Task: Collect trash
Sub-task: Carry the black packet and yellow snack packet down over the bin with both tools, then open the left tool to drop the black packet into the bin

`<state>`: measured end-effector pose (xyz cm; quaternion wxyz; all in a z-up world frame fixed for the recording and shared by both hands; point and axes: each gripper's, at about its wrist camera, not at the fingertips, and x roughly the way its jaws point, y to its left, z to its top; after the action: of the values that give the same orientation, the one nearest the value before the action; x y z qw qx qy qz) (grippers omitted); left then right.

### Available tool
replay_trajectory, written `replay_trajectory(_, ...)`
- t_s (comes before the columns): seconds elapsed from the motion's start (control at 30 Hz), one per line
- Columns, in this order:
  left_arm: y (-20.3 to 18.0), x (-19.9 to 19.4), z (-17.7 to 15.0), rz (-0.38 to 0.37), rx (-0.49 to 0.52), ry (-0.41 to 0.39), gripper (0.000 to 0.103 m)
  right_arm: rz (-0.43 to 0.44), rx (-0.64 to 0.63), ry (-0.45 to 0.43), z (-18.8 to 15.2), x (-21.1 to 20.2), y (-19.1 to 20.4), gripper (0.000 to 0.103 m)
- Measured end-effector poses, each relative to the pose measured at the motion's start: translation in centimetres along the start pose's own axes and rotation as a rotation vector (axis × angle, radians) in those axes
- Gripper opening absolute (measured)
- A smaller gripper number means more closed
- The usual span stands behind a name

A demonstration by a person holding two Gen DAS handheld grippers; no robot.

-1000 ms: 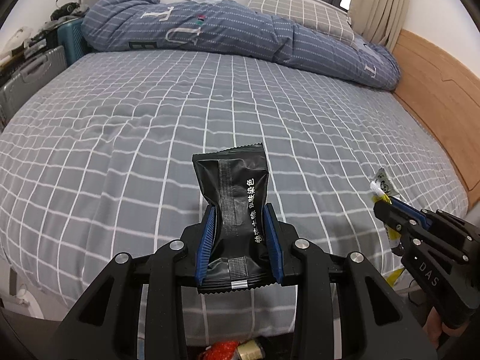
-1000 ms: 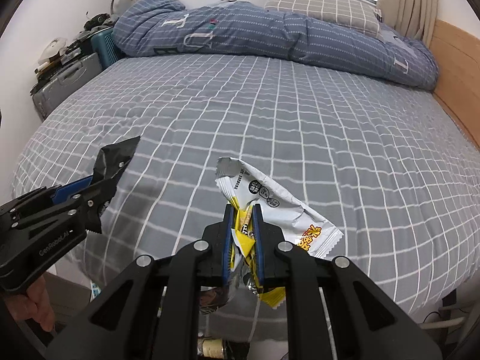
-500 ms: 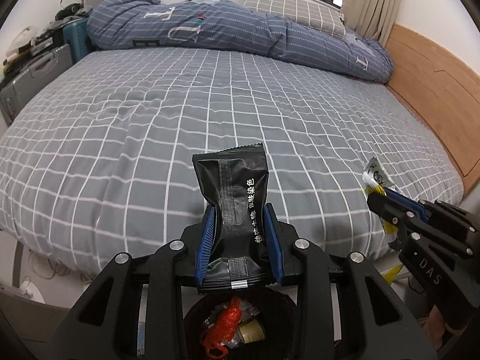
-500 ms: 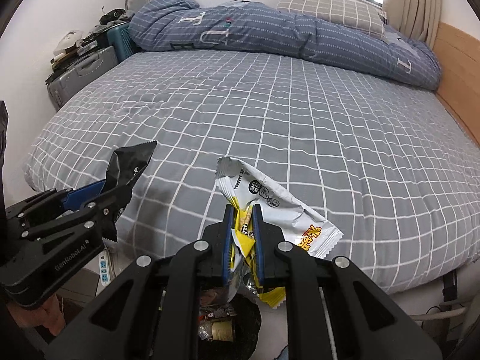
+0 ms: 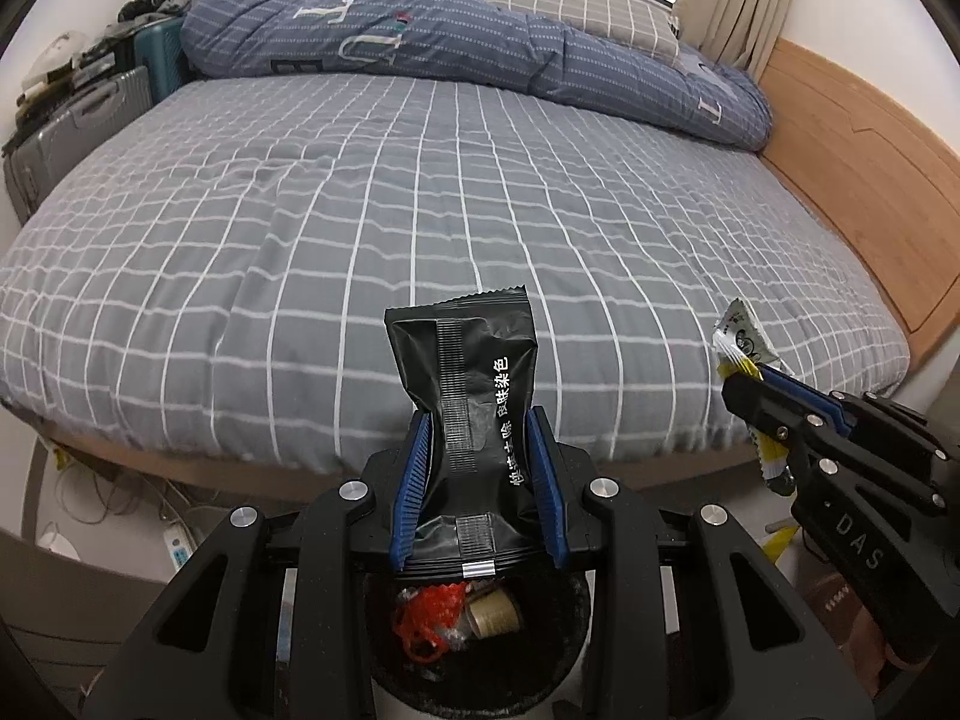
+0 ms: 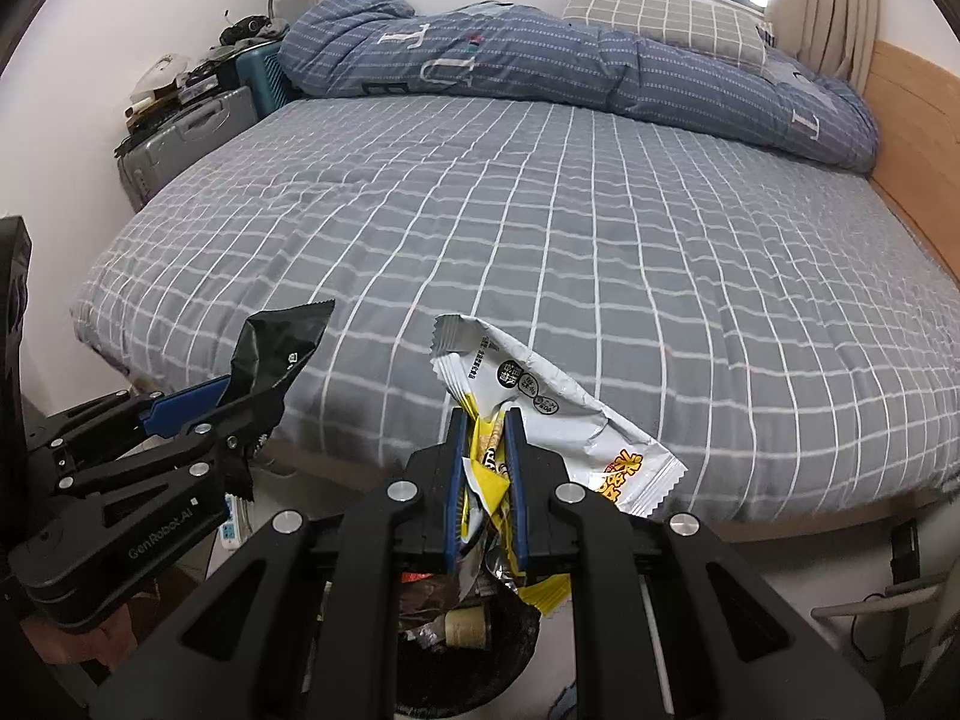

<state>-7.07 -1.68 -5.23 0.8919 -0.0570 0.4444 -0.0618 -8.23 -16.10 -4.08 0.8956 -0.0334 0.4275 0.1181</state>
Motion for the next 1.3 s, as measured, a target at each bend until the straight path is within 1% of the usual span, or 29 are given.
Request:
replay_trajectory(0.23,0.0,-1.4,-2.2,0.009,0.001,0.021,0.032,0.007,0.016,0.026,-2.3,-1.2,0.5,0.012)
replay_trajectory(0.43,0.8,-2.1,-4.0,0.019,-0.018,0.055,0.032,0.006,0.003,0.043,-4.0,-1.8,1.4,0.012)
replay_trajectory(0.6,1.5,-2.2,-5.4,0.024,-0.03,0.079,0.032,0.01,0.017,0.074,-5.3,-1.6,1.4,0.012)
replay_trajectory(0.8,2.0,-0.1,-7.1,0.036,-0.026,0.113,0.032,0.011,0.019,0.132,-7.6,0.6,1.5,0.012)
replay_trajectory(0.9,2.4,1.8,-8.2,0.041,-0.022,0.151,0.032,0.036,0.036,0.167,-8.8,2.4,1.2,0.012)
replay_trajectory(1.03,2.9,4.6,-9.2,0.035,-0.028,0.197,0.032,0.031,0.043,0.228,-10.3,5.2,0.7,0.012)
replay_trajectory(1.2,2.1,7.1,-10.0,0.031,-0.008,0.238,0.032,0.027,0.047,0.262,-10.9,6.8,-0.1,0.013)
replay_trajectory(1.3,1.2,8.4,-10.2,0.025,0.01,0.253,0.035,0.02,0.058,0.276,-11.1,7.5,-0.9,0.013)
